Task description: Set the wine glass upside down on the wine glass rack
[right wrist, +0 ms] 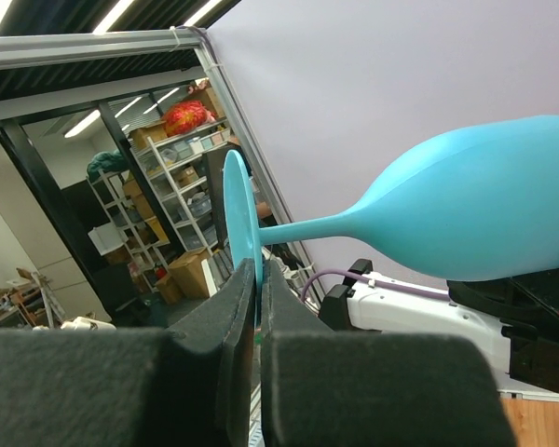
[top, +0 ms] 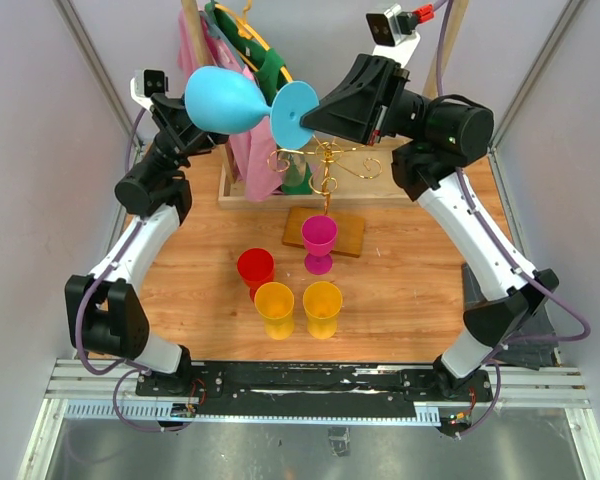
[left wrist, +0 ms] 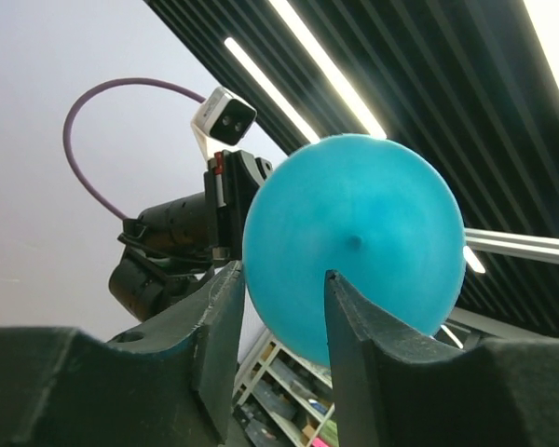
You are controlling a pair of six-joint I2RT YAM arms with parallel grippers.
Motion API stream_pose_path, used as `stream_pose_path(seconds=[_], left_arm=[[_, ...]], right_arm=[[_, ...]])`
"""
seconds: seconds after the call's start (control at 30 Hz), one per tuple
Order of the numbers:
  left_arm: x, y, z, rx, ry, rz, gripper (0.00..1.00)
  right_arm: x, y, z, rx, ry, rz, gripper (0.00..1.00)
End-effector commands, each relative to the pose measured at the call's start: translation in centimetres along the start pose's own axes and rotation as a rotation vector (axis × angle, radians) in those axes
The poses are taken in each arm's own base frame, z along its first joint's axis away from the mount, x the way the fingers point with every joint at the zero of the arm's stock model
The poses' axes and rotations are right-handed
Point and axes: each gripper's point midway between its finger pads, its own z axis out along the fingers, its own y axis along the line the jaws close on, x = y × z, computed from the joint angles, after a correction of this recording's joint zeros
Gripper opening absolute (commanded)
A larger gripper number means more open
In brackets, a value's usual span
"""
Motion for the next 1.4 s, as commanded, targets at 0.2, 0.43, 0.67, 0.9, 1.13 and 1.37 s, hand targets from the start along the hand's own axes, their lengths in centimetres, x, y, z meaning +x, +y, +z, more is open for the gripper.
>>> stream_pose_path(seconds=[0.2, 0.43, 0.67, 0.9, 1.13, 1.37], left_arm=[[2.9, -4.9, -3.3, 0.084, 0.113, 0.061, 0.49], [2.6, -2.6, -5.6, -0.022, 0.088, 0.075, 0.48], [2.8, -1.4, -6.5, -0.106, 0.117, 0.109, 0.44], [3.2, 0.7, -6.4, -0.273, 0.171, 0.230, 0.43], [3.3, 1.7, -6.8, -0.376, 0.166, 0.276, 0.43], [4.0, 1.5, -7.1, -0.414, 0.182, 0.312, 0.43]], right_arm=[[-2.4, 3.5, -1.8, 0.015, -0.084, -0.219, 0.01], [-3.8, 2.7, -4.8, 0.176, -0.119, -0.313, 0.01], [-3.7, -1.0, -8.8, 0.519, -0.098, -0.394, 0.01], [-4.0, -6.2, -14.6, 0.807, -0.118, -0.336, 0.01], [-4.9, -11.6, -17.7, 0.902, -0.111, -0.285, 0.01], [-6.8, -16.2, -19.3, 0.951, -0.098, -0.294, 0.01]])
